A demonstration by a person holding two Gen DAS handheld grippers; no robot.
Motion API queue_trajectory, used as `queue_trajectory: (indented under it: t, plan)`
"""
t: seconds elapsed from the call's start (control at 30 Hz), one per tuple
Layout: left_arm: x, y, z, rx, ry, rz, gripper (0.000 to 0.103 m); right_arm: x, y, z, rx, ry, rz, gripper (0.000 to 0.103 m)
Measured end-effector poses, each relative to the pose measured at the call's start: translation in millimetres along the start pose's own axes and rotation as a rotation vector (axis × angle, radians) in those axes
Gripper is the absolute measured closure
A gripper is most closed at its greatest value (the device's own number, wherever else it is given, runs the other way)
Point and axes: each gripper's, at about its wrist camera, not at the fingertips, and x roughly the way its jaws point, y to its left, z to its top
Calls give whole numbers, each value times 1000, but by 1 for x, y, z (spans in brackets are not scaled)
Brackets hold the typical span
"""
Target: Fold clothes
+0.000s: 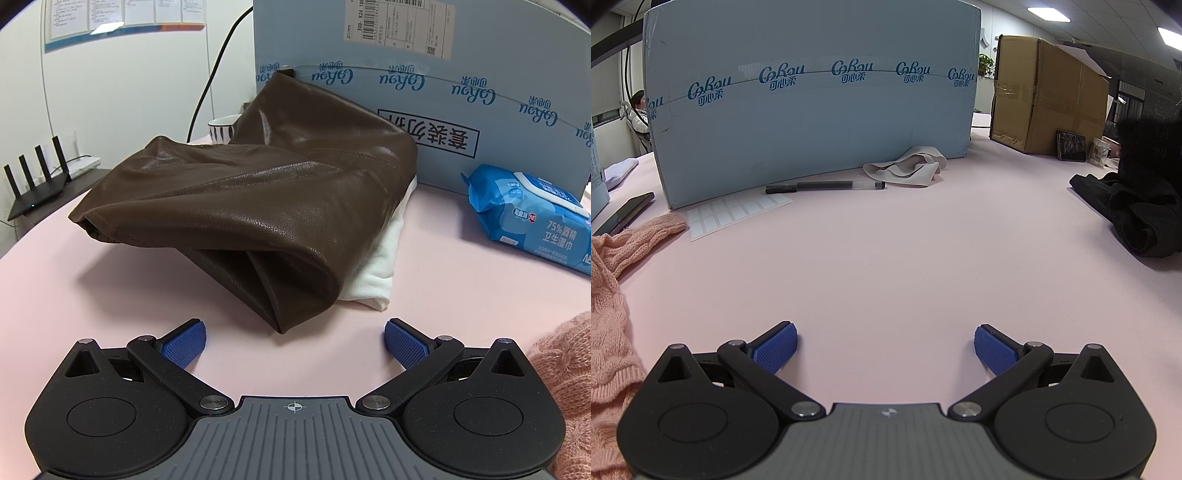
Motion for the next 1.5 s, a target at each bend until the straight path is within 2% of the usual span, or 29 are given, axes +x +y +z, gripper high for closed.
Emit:
queue_trajectory:
  t: [0.67, 1.07, 1.13, 1.17, 1.23, 1.3, 1.5]
  plan:
    - [1, -3, 2, 7, 2, 14, 0, 1, 0, 0, 1, 3, 1, 0]
    - [4, 0, 16, -10, 88, 6, 0, -3, -2, 3, 20, 17, 12, 0]
    - [-2, 0, 16, -12, 81, 14, 0, -7, -4, 5, 49, 27, 18, 3]
    - [-7, 0, 14, -9, 63, 12, 0, -12, -6, 5, 79, 39, 34, 8]
    - [-20, 2, 12, -2, 27, -14, 0, -23, -10, 5, 145, 70, 76, 9]
    - [-33, 8, 11, -9, 22, -72, 0, -34, -13, 5, 184, 102, 121, 11]
    - [-67, 28, 8, -12, 102, -309, 0, -83, -10, -8, 171, 98, 210, 11]
